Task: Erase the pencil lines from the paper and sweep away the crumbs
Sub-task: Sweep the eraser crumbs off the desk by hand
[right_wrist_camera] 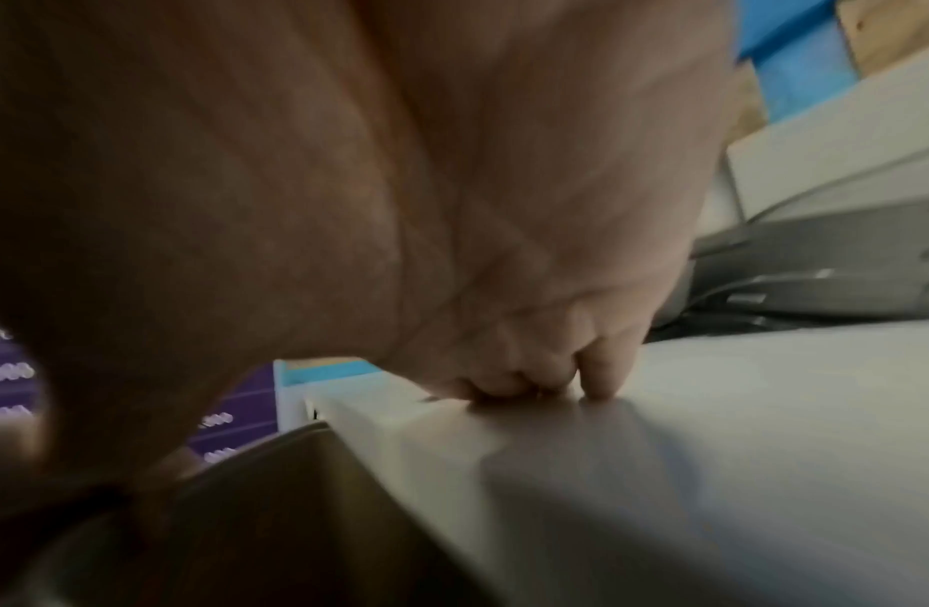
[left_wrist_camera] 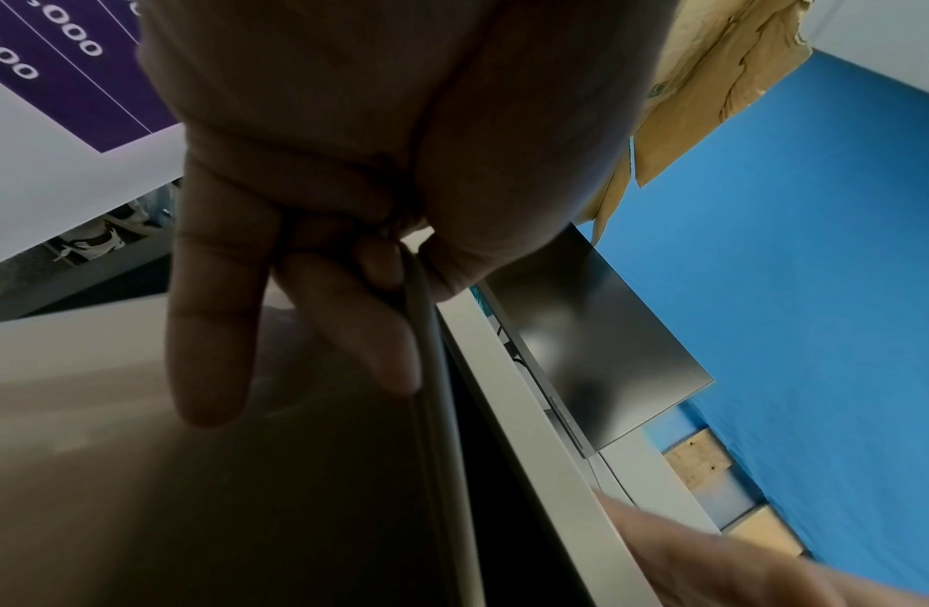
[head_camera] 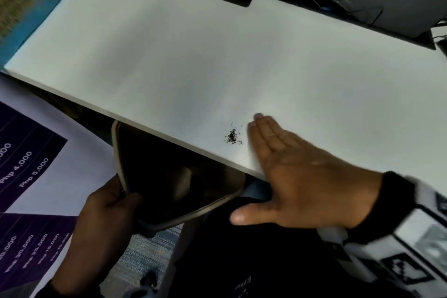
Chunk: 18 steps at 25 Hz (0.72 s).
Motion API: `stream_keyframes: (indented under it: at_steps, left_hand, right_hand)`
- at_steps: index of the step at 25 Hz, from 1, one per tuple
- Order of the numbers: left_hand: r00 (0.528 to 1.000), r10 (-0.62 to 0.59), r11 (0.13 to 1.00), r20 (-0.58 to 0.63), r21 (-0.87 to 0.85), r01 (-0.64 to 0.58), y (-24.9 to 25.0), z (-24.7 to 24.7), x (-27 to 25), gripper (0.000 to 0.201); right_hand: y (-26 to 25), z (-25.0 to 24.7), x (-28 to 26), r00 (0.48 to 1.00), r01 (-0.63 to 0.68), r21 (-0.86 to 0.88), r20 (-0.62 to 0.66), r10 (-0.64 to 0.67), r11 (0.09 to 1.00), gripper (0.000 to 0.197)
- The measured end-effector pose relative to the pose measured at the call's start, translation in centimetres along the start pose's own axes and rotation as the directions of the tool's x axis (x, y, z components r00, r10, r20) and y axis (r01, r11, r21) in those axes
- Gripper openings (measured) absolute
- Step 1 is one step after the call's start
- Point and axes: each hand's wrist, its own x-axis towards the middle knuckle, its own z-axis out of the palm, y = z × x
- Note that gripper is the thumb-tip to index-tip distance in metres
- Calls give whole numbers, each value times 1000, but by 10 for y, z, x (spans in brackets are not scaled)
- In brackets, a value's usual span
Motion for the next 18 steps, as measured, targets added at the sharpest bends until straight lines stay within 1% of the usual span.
stream_keyframes:
  at_steps: [2,3,4,6,7,8,10,12,13,15,16,17,18]
  left_hand:
    - [1000,-3,1000,-5,7,3,0,1,-2,34]
    - [1000,-4,1000,-7,4,5,1,2,-3,38]
    - [1000,-8,1000,-5,3,8,1,2,-3,40]
    - [1000,-11,1000,-4,26,11,-1,1,-3,43]
    - [1000,-10,999,-5,31,10,-1,1,-4,43]
    - [1000,-11,999,-9,33,11,0,1,-4,42]
    - [1000,-9,999,-14,41,9,3,2,-4,39]
    - [1000,6,999,-27,49,-4,3,2,-6,33]
    - [1000,9,999,-22,48,-8,4,1,-7,32]
    - [1000,8,998,-16,59,-7,5,1,-7,36]
    - [1000,13,998,-21,65,-12,4,0,-7,37]
    - [1000,20,998,-24,66,-18,5,0,-8,34]
    - [999,23,998,-24,60,-22,7,0,-8,31]
  right_hand:
    - [-22,3,7,994,106,72,-31,-104,992,127]
    - [-24,-2,7,990,133,114,-59,-127,984,125]
    - [-19,-8,4,991,119,160,-78,-108,980,124]
    - [0,-14,-3,998,28,200,-66,-15,979,122]
    - [6,-13,-5,999,-4,171,-49,13,985,122]
    - [6,-8,-6,999,3,126,-40,2,992,124]
    - [-12,4,-1,993,115,72,-39,-113,991,128]
    - [-32,3,4,974,224,129,-55,-219,966,126]
    - [-33,-3,7,973,228,178,-77,-218,957,125]
    - [-20,-16,13,982,158,200,-134,-133,967,124]
    - [-15,-18,16,985,121,171,-142,-97,978,124]
    - [-16,-16,20,986,108,115,-140,-92,987,126]
    - [-22,-10,23,984,131,58,-130,-123,990,127]
